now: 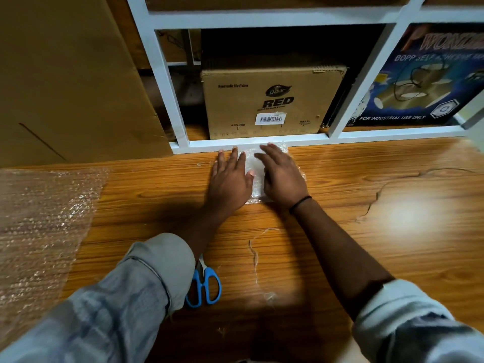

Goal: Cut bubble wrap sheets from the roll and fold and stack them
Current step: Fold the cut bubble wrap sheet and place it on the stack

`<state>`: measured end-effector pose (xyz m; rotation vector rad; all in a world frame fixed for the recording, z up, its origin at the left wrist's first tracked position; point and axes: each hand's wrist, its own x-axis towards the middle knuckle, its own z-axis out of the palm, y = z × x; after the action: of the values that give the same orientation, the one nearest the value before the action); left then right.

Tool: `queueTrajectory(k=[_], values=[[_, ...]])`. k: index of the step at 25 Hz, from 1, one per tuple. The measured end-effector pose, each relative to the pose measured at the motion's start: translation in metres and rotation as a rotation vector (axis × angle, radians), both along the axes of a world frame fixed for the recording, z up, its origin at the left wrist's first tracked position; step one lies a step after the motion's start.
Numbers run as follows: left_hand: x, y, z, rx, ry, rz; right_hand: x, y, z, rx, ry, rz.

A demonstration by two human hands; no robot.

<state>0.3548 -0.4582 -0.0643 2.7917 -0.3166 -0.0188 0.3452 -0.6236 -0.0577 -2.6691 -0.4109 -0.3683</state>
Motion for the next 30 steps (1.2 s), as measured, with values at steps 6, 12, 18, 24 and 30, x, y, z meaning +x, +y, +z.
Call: queueTrajectory(k=[6, 12, 18, 24, 30], values=[[0.008, 0.009, 0.015, -0.147, -0.038, 0.177, -0.040, -0.004, -0.004, -0.084, 0.143, 0.170], [0.005, 0.011, 0.019, -0.162, -0.036, 0.146, -0.032, 0.010, 0.000, 0.039, 0.151, -0.006], [0.000, 0.016, 0.027, -0.216, -0.076, 0.217, -0.015, 0.028, 0.021, 0.279, 0.150, -0.157], [-0.012, 0.017, 0.019, -0.242, -0.043, 0.228, -0.023, 0.040, 0.015, -0.038, 0.185, -0.046], [-0.005, 0.025, 0.014, -0.293, -0.217, 0.169, -0.027, 0.033, 0.003, -0.083, 0.204, 0.001]])
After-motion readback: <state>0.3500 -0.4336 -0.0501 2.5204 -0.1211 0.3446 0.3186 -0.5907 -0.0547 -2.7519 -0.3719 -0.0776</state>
